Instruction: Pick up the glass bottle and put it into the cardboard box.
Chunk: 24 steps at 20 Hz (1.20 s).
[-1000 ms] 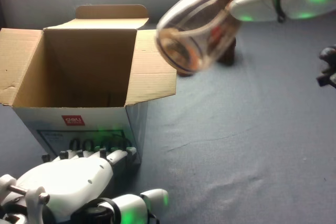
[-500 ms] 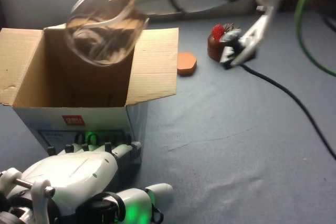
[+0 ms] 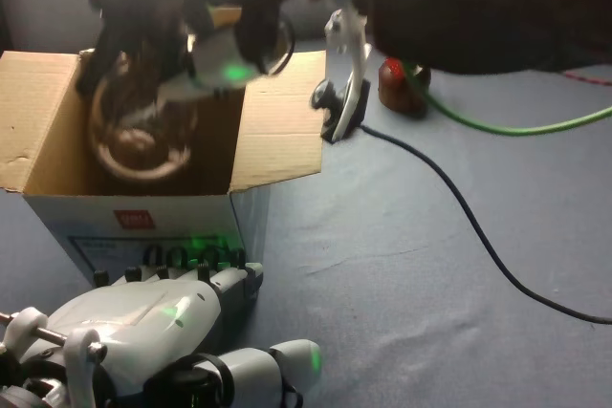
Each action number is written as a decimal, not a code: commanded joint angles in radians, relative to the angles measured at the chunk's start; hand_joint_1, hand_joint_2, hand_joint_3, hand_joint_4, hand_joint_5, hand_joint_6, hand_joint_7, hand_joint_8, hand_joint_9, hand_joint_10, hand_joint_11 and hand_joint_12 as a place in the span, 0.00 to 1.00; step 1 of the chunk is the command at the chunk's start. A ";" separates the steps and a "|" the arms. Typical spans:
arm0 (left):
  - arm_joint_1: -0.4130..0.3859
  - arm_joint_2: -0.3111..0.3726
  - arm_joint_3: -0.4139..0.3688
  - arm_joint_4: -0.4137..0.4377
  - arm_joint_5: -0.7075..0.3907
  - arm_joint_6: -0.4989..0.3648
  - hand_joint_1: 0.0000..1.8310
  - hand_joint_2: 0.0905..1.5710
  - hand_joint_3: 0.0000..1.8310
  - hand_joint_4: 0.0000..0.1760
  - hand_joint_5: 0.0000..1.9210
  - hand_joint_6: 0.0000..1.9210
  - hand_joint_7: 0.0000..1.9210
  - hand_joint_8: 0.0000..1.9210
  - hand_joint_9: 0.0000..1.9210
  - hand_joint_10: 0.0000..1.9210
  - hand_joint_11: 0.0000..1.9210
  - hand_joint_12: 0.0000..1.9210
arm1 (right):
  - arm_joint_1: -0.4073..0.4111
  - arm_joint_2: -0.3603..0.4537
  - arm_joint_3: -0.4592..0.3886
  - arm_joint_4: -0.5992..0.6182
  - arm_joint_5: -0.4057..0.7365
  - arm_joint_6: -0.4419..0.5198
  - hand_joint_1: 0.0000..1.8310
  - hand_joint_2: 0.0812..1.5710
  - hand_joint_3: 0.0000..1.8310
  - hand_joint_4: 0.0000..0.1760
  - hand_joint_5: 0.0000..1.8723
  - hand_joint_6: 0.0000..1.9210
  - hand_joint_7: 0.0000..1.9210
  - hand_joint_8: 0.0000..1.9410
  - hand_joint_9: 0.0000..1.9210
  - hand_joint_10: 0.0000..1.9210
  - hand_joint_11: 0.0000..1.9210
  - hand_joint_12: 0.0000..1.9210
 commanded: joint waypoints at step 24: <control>-0.033 0.048 -0.039 -0.047 -0.022 0.041 0.00 0.75 0.00 0.13 0.06 0.00 0.06 0.00 0.04 0.00 0.00 0.07 | 0.000 0.029 -0.022 -0.062 0.039 -0.061 0.44 0.66 0.00 0.00 0.11 0.10 0.16 0.01 0.04 0.19 0.00 0.17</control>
